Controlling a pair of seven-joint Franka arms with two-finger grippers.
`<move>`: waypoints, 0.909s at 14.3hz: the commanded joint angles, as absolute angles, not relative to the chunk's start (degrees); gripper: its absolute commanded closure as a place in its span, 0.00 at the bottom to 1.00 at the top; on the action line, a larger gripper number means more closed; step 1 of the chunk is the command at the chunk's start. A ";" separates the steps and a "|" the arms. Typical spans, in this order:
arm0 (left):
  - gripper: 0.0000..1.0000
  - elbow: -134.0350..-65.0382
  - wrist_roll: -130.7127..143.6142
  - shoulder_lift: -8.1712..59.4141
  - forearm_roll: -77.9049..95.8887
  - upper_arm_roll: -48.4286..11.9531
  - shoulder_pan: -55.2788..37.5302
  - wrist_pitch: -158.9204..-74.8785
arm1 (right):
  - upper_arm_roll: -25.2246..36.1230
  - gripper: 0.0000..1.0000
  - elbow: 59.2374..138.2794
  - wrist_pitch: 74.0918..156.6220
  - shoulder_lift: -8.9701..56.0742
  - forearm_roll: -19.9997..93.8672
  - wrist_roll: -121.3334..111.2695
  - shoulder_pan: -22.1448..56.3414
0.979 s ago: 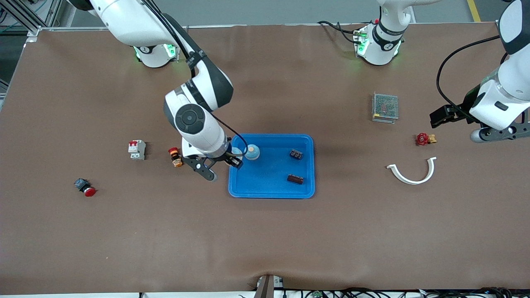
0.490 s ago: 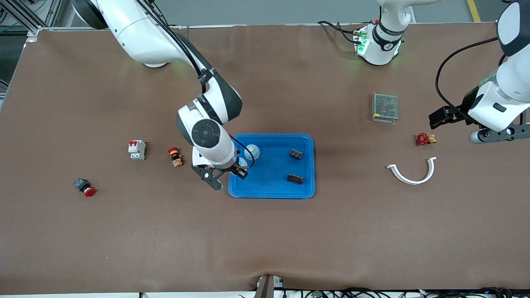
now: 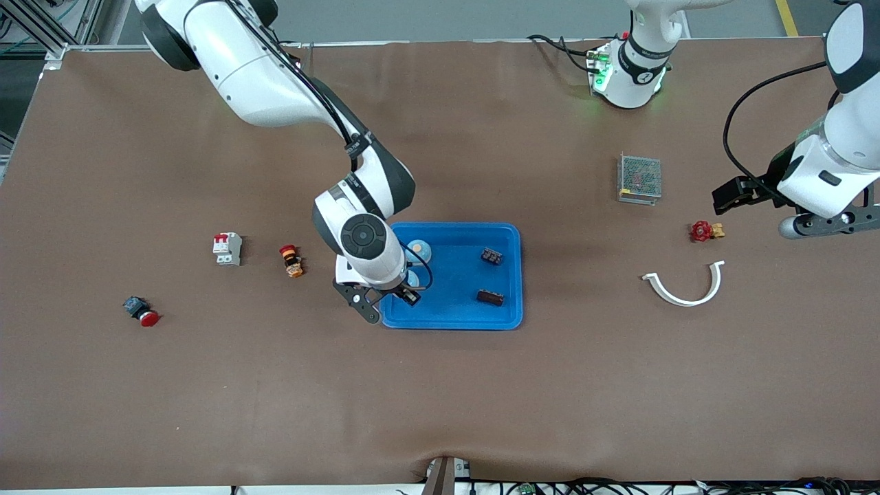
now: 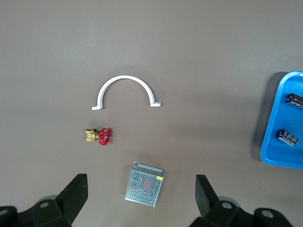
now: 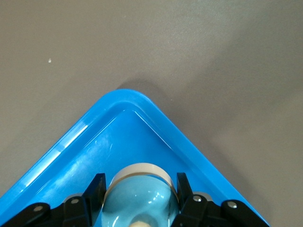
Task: Place electrolytic capacitor and blue bell in tray
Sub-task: 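Lower the bell into the tray beside the first bell and open the right gripper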
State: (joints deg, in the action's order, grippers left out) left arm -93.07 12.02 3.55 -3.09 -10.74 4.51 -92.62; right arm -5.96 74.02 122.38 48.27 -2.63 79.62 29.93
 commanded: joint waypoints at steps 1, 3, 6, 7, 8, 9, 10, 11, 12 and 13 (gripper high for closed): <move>0.00 -94.92 9.67 1.32 -1.93 -10.55 4.75 -92.81 | -4.92 1.00 71.28 122.25 50.36 -4.04 81.39 31.29; 0.00 -95.36 9.67 1.14 -1.93 -10.55 4.75 -92.64 | -4.92 1.00 71.37 123.48 50.89 -4.04 81.65 31.46; 0.00 -96.06 9.49 -0.44 -1.93 -10.55 4.75 -91.41 | -4.66 1.00 71.37 124.36 51.76 -4.22 82.00 31.99; 0.00 -95.98 9.41 -1.05 -1.93 -10.63 4.66 -90.97 | -4.40 1.00 71.37 124.89 52.03 -4.39 82.18 32.60; 0.00 -95.98 9.49 -1.32 -1.93 -10.81 4.66 -90.79 | -3.61 1.00 71.37 125.33 52.55 -4.39 82.53 33.13; 0.00 -95.98 9.41 -1.41 -1.93 -10.81 4.75 -90.79 | -3.08 1.00 71.37 125.51 52.82 -4.39 82.53 33.66; 0.00 -96.06 9.40 -1.32 -1.93 -10.81 4.75 -90.79 | -2.73 1.00 71.37 125.59 53.17 -4.39 82.53 34.01; 0.00 -96.15 9.58 -1.32 -1.93 -10.90 4.66 -90.79 | -2.72 1.00 71.45 126.38 53.35 -4.39 82.53 34.10; 0.00 -96.33 9.58 -1.41 -1.93 -10.99 4.66 -90.79 | -2.72 1.00 71.46 126.73 53.52 -4.48 82.62 34.28; 0.00 -96.59 9.58 -1.67 -1.93 -10.99 4.75 -90.79 | -2.55 1.00 71.46 126.74 53.79 -4.48 82.62 34.36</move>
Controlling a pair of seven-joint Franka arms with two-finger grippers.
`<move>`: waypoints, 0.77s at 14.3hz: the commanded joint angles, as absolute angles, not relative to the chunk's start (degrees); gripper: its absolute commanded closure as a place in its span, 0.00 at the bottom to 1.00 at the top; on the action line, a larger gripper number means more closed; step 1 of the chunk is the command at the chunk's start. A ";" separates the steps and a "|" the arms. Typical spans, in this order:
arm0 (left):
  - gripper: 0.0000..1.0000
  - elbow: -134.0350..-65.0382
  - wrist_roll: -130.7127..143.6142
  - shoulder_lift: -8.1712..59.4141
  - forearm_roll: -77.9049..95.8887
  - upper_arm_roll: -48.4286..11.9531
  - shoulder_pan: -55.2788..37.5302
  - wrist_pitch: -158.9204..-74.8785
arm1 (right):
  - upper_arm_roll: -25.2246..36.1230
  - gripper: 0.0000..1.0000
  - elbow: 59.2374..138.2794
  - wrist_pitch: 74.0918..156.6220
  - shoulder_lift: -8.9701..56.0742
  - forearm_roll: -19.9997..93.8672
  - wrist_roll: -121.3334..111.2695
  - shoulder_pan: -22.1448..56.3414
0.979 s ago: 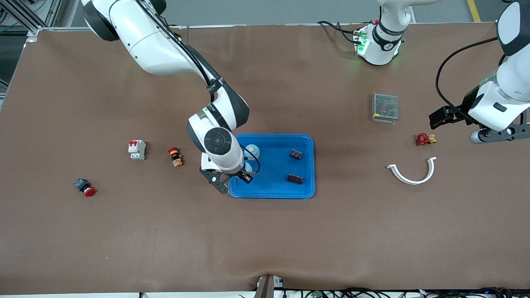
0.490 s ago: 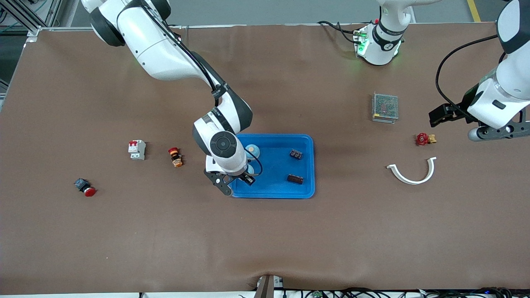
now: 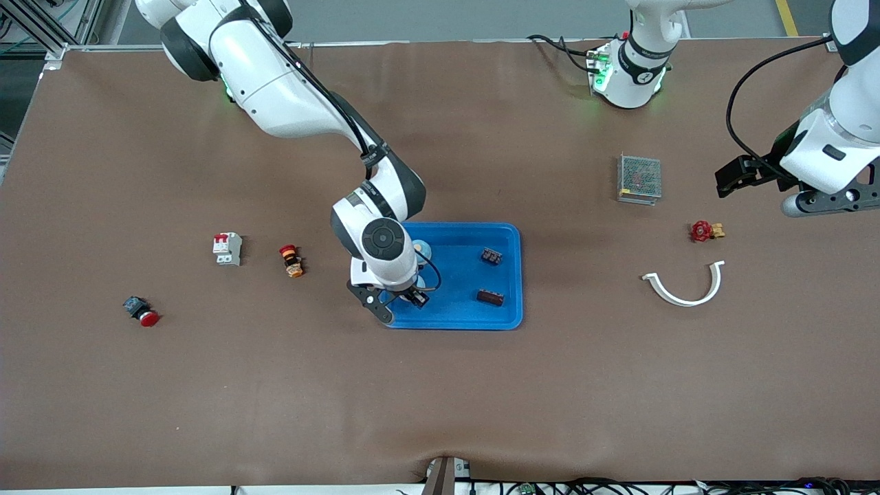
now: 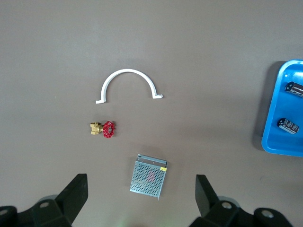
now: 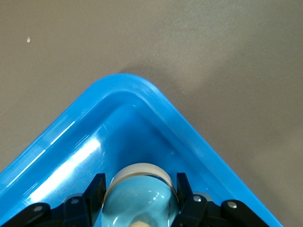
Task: Place electrolytic capacitor and blue bell in tray
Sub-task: 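Lower the bell into the tray beside the first bell and open the right gripper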
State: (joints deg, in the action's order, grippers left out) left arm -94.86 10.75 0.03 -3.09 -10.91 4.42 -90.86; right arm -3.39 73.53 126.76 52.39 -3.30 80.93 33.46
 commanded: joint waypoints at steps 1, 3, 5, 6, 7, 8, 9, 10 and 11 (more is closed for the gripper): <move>0.00 -96.85 9.58 -2.54 -1.93 -10.99 4.75 -90.79 | -2.46 1.00 71.54 126.74 53.88 -4.48 82.62 34.37; 0.00 -97.73 9.58 -3.42 -1.85 -10.90 4.75 -90.97 | -2.46 1.00 71.63 126.83 54.05 -4.57 82.88 34.45; 0.00 -97.65 9.58 -4.21 -1.85 -10.90 4.75 -90.97 | -2.46 1.00 71.63 127.35 54.23 -5.18 83.06 34.45; 0.00 -97.56 9.58 -4.31 -1.85 -10.99 4.75 -91.23 | -2.46 1.00 71.72 127.70 54.40 -5.19 83.06 34.54; 0.00 -97.38 9.49 -4.31 -1.85 -11.07 4.75 -91.49 | -2.46 1.00 71.72 127.97 54.49 -5.19 83.06 34.89; 0.00 -97.38 9.41 -4.31 -1.85 -11.07 4.75 -91.49 | -2.37 1.00 71.72 128.06 54.49 -5.19 83.32 34.89; 0.00 -97.38 9.32 -4.31 -1.85 -10.99 4.75 -91.67 | -2.37 1.00 71.72 128.06 54.58 -5.27 83.67 34.89; 0.00 -97.38 9.32 -4.39 -1.85 -11.07 4.75 -92.37 | -2.37 1.00 71.72 128.06 54.84 -5.27 83.67 34.89; 0.00 -97.38 9.32 -4.48 -1.85 -11.07 4.75 -92.55 | -2.37 1.00 71.72 128.06 54.84 -5.36 83.76 34.89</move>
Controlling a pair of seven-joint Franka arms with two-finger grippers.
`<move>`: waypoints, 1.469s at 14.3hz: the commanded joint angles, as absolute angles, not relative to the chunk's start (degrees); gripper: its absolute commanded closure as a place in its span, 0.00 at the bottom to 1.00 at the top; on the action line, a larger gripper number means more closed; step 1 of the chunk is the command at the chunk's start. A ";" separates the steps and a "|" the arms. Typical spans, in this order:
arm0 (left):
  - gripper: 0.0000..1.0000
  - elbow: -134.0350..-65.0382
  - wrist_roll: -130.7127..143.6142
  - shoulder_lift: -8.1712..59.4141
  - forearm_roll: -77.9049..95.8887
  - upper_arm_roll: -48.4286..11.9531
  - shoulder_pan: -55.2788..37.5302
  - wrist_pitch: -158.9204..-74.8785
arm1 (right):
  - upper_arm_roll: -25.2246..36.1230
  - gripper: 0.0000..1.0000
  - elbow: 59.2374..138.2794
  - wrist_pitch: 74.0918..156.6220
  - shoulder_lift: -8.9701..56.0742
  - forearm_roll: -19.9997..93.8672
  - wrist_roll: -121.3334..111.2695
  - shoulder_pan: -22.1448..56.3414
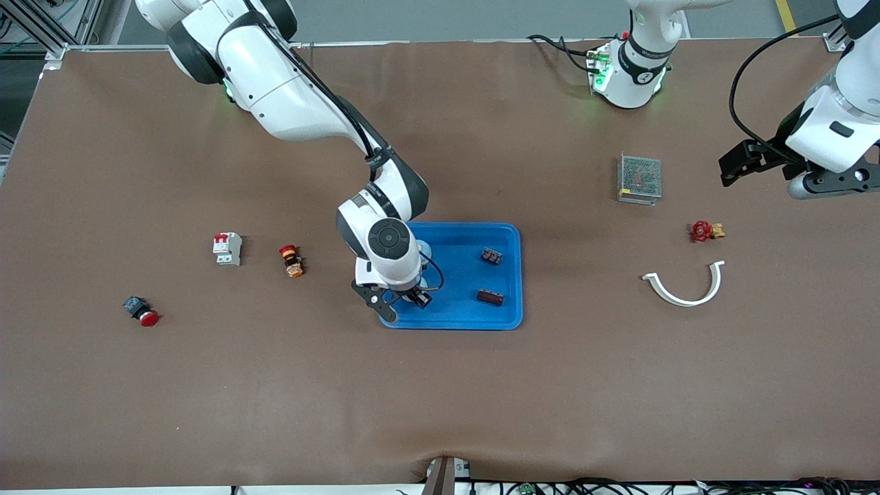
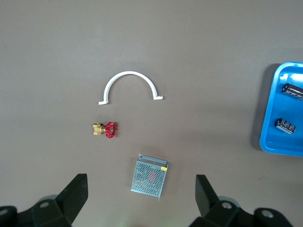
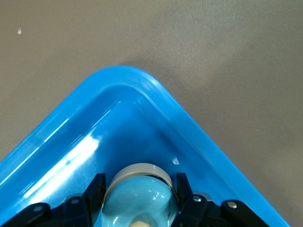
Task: Place electrolytic capacitor and blue bell in tray
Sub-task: 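Lower the bell into the tray beside the first bell and open the right gripper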
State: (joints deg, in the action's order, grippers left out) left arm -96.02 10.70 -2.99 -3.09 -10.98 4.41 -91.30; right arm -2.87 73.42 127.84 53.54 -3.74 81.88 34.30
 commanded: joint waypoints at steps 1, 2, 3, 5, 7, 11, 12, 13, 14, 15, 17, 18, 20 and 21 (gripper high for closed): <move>0.00 -97.47 9.23 -4.74 -1.85 -11.07 4.75 -92.72 | -2.37 1.00 71.72 128.06 54.84 -5.45 83.76 34.89; 0.00 -97.47 9.23 -4.75 -1.50 -11.07 4.66 -92.81 | -2.37 1.00 71.72 128.06 54.84 -5.97 83.76 34.89; 0.00 -97.56 9.23 -4.75 -1.15 -11.16 4.57 -92.81 | -2.37 1.00 71.81 128.06 54.84 -6.59 83.67 34.81; 0.00 -97.56 9.23 -4.83 -1.14 -11.16 4.48 -92.81 | -2.37 0.12 71.81 128.06 54.84 -7.38 83.67 34.80; 0.00 -97.56 9.23 -4.83 -1.14 -11.16 4.39 -92.81 | -2.46 0.00 71.98 128.75 54.84 -10.35 83.76 35.15; 0.00 -97.74 9.23 -5.10 -0.97 -11.34 4.31 -92.72 | -2.46 0.00 71.89 128.67 54.67 -10.63 83.41 35.16; 0.00 -97.73 9.23 -5.10 -0.97 -11.34 4.31 -92.81 | -2.46 0.00 71.89 128.15 54.49 -10.81 82.89 34.81; 0.00 -97.73 9.23 -5.10 -0.97 -11.34 4.31 -92.73 | -2.46 0.00 71.89 127.88 54.23 -10.98 82.36 34.46; 0.00 -97.82 9.23 -5.10 -0.97 -11.34 4.39 -92.72 | -2.55 0.00 71.81 127.79 53.97 -10.64 81.05 34.11; 0.00 -97.74 9.23 -5.01 -0.97 -11.34 4.31 -92.72 | -2.55 0.00 71.81 127.27 53.79 -10.37 79.47 34.01; 0.00 -97.82 9.23 -4.83 -0.97 -11.34 4.39 -92.81 | -2.64 0.00 71.54 123.24 53.18 -10.28 78.40 34.01; 0.00 -97.82 9.23 -4.75 -0.97 -11.25 4.39 -92.81 | -2.81 0.00 71.54 122.79 52.91 -10.28 78.40 34.27; 0.00 -98.00 9.23 -4.66 -0.97 -11.25 4.39 -92.81 | -3.25 0.00 71.54 122.70 52.12 -9.85 78.40 34.63; 0.00 -98.09 9.23 -4.57 -1.05 -11.25 4.31 -92.81 | -3.77 0.00 71.54 122.61 51.77 -9.58 78.66 34.80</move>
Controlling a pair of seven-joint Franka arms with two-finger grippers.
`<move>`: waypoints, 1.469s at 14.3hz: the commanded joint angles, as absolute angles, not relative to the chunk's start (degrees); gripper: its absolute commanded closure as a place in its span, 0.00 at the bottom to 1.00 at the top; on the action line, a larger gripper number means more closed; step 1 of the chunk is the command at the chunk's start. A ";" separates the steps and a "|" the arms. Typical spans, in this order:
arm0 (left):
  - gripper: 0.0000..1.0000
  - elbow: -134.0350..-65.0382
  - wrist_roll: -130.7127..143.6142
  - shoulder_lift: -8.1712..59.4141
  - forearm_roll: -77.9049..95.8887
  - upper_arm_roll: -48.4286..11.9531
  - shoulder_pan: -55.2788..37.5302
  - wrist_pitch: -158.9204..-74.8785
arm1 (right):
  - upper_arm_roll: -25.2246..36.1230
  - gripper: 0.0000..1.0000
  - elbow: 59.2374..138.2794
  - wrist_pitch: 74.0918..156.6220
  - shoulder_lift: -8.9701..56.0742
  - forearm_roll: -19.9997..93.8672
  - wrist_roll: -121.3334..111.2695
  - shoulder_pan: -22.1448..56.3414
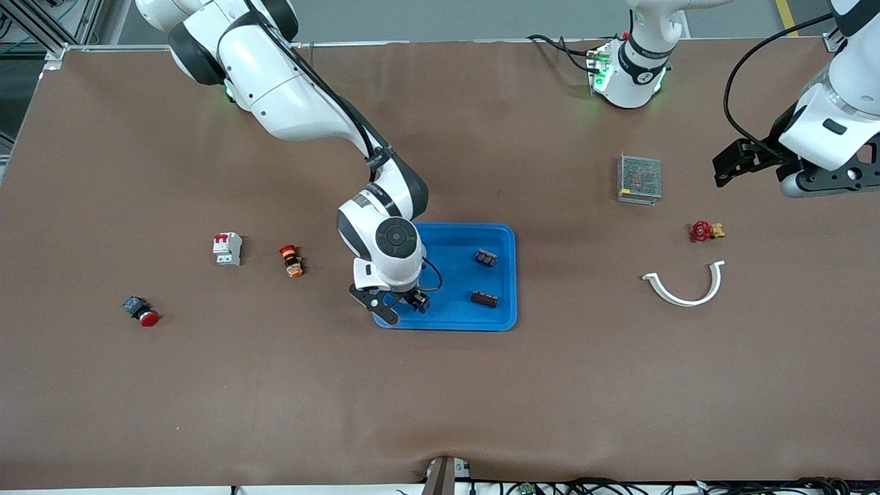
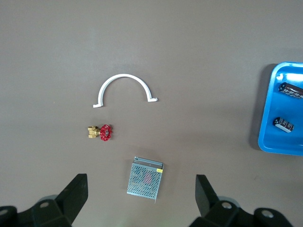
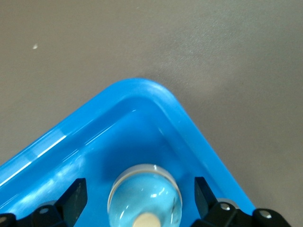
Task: Place electrolytic capacitor and blue bell in tray
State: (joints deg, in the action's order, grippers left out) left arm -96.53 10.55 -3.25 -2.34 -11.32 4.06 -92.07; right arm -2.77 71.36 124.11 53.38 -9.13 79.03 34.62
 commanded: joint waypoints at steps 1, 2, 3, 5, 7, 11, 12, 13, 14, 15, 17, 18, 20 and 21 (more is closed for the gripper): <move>0.00 -98.17 9.23 -4.66 -0.97 -11.25 4.31 -92.99 | -4.21 0.00 71.54 122.52 51.33 -8.97 78.92 35.07; 0.00 -98.17 9.23 -4.66 -0.97 -11.34 4.31 -92.99 | -4.31 0.00 71.54 121.74 50.72 -8.01 78.93 35.24; 0.00 -98.17 9.23 -4.66 -0.97 -11.34 4.31 -92.99 | -4.39 0.00 71.37 119.64 49.76 -7.04 78.75 35.24; 0.00 -98.26 9.23 -4.66 -1.05 -11.34 4.31 -92.99 | -4.57 0.00 71.19 117.17 48.79 -6.59 78.22 34.98; 0.00 -98.26 9.23 -4.66 -1.05 -11.34 4.31 -92.99 | -5.62 0.00 70.93 116.98 47.64 -5.46 76.30 33.85; 0.00 -98.70 9.32 -4.75 -1.05 -11.34 4.31 -92.99 | -6.68 0.00 65.85 111.39 46.85 1.74 70.95 28.93; 0.00 -98.70 9.32 -4.75 -1.05 -11.34 4.31 -92.99 | -6.68 0.00 63.57 107.53 46.85 4.02 68.84 27.96; 0.00 -98.70 9.32 -4.75 -1.05 -11.34 4.31 -92.90 | -6.59 0.00 61.89 104.45 46.85 6.04 67.25 26.99; 0.00 -98.70 9.32 -4.83 -1.05 -11.34 4.31 -92.81 | -6.59 0.00 60.83 102.76 46.85 7.28 66.11 25.42; 0.00 -98.70 9.32 -4.83 -1.05 -11.34 4.31 -92.81 | -6.68 0.00 60.30 101.87 46.50 8.43 64.70 23.92; 0.00 -98.79 9.40 -4.92 -1.05 -11.34 4.22 -92.46 | -6.59 0.00 60.29 98.72 44.66 9.49 57.79 21.37; 0.00 -98.79 9.40 -5.01 -1.05 -11.34 4.22 -92.29 | -6.24 0.00 60.29 95.57 43.78 9.23 51.22 20.05; 0.00 -98.79 9.49 -5.10 -1.05 -11.42 4.22 -91.85 | -4.75 0.00 60.38 91.07 41.23 8.01 33.92 17.24; 0.00 -98.79 9.49 -5.18 -1.05 -11.77 4.31 -91.85 | -3.88 0.00 60.38 89.75 40.26 7.39 28.18 15.75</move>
State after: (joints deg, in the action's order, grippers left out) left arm -97.43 10.55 -3.28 -2.34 -11.40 4.04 -92.03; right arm -4.47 59.60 92.71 43.20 7.76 39.17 18.59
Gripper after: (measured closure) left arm 0.000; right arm 0.000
